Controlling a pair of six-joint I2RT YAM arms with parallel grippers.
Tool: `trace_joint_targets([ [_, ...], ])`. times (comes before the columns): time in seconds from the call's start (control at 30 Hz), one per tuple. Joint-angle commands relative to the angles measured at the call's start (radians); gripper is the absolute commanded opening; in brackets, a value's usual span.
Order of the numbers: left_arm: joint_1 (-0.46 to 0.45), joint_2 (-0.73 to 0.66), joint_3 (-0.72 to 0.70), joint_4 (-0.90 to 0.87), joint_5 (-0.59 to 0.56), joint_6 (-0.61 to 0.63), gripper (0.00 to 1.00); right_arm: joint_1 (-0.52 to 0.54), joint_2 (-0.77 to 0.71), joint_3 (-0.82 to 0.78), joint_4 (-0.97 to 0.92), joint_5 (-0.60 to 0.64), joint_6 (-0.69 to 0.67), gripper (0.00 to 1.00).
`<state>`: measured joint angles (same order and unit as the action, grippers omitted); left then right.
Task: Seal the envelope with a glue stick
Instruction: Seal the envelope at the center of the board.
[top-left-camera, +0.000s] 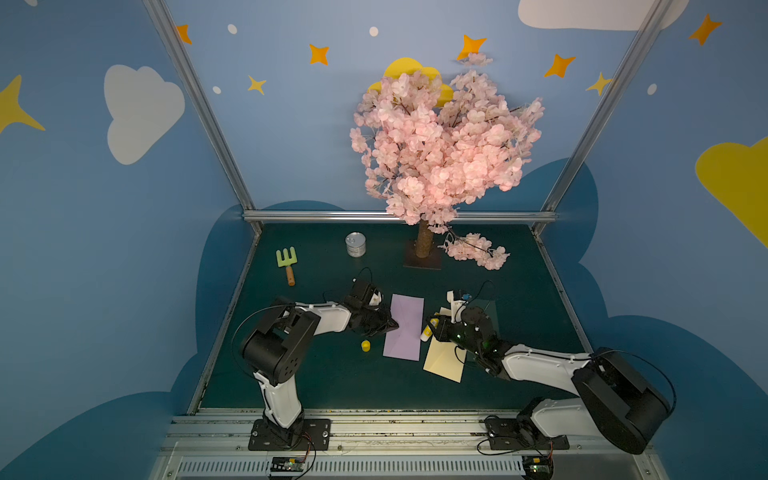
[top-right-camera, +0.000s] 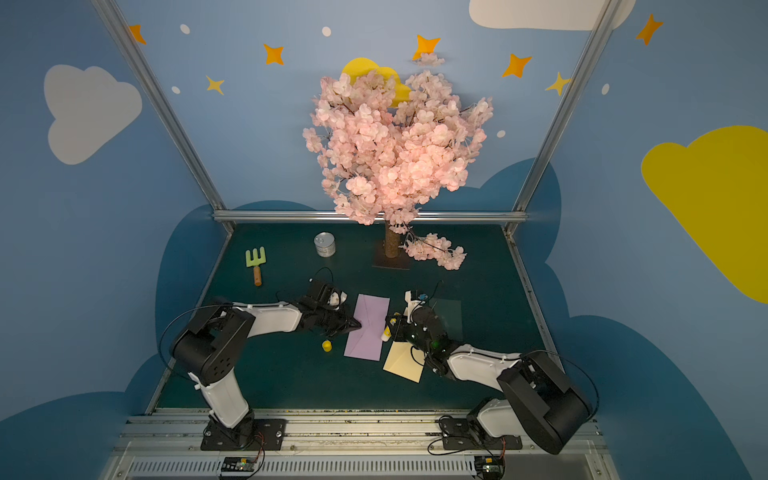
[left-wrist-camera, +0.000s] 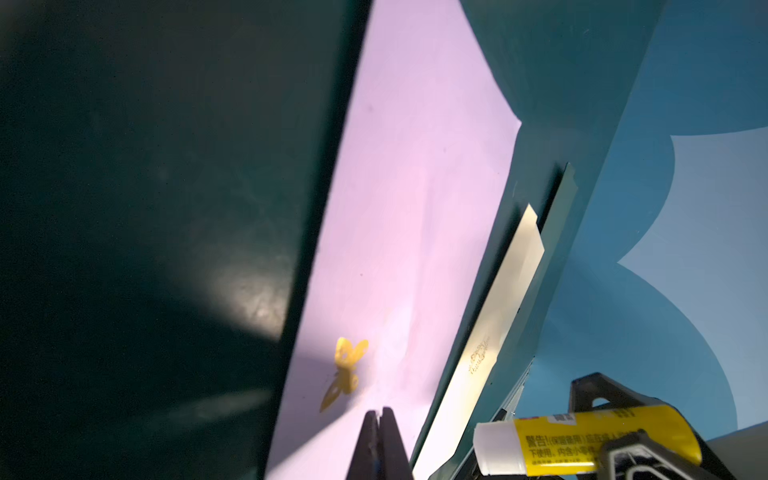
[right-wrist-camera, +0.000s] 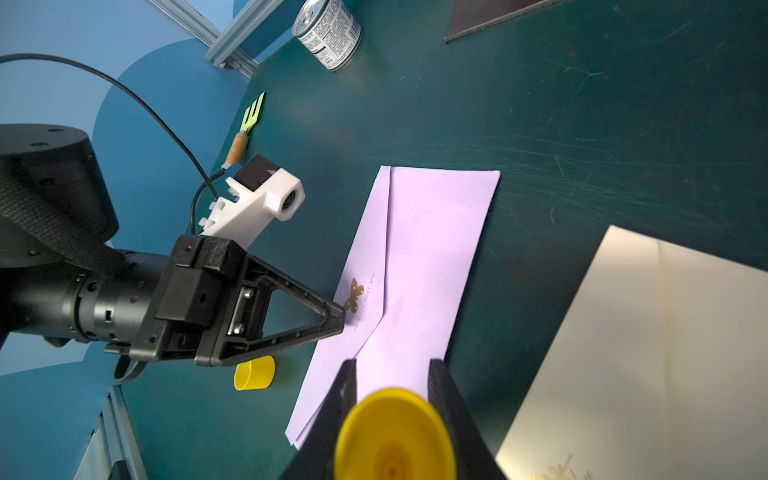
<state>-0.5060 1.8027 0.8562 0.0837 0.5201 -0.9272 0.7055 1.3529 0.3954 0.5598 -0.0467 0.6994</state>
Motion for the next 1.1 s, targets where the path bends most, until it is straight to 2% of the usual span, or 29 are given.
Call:
trace_joint_targets([
  [0.0,-0.001,0.012,0.046,-0.013,-0.015,0.022,0.03,0.0,-0.013,0.01,-0.006,0.004,-0.004,0.0],
  [0.2,-0.011,0.037,0.103,-0.079,-0.042,0.061,0.03,0.0,-0.015,0.01,-0.012,0.008,-0.007,0.0],
  [0.43,-0.03,0.08,0.179,-0.258,-0.178,0.161,0.03,-0.002,-0.033,0.011,-0.022,0.014,-0.017,0.0],
  [0.63,-0.055,0.131,0.227,-0.309,-0.218,0.195,0.03,-0.003,-0.041,0.01,-0.031,0.018,-0.018,0.0],
  [0.8,-0.08,0.147,0.284,-0.421,-0.319,0.248,0.03,-0.005,-0.044,0.008,-0.034,0.019,-0.021,0.0],
  [0.97,-0.079,0.17,0.327,-0.476,-0.368,0.268,0.03,-0.005,-0.044,0.01,-0.029,0.015,-0.021,0.0],
  [1.07,-0.073,0.19,0.354,-0.482,-0.359,0.275,0.03,-0.007,-0.051,0.011,-0.033,0.011,-0.024,0.0],
])
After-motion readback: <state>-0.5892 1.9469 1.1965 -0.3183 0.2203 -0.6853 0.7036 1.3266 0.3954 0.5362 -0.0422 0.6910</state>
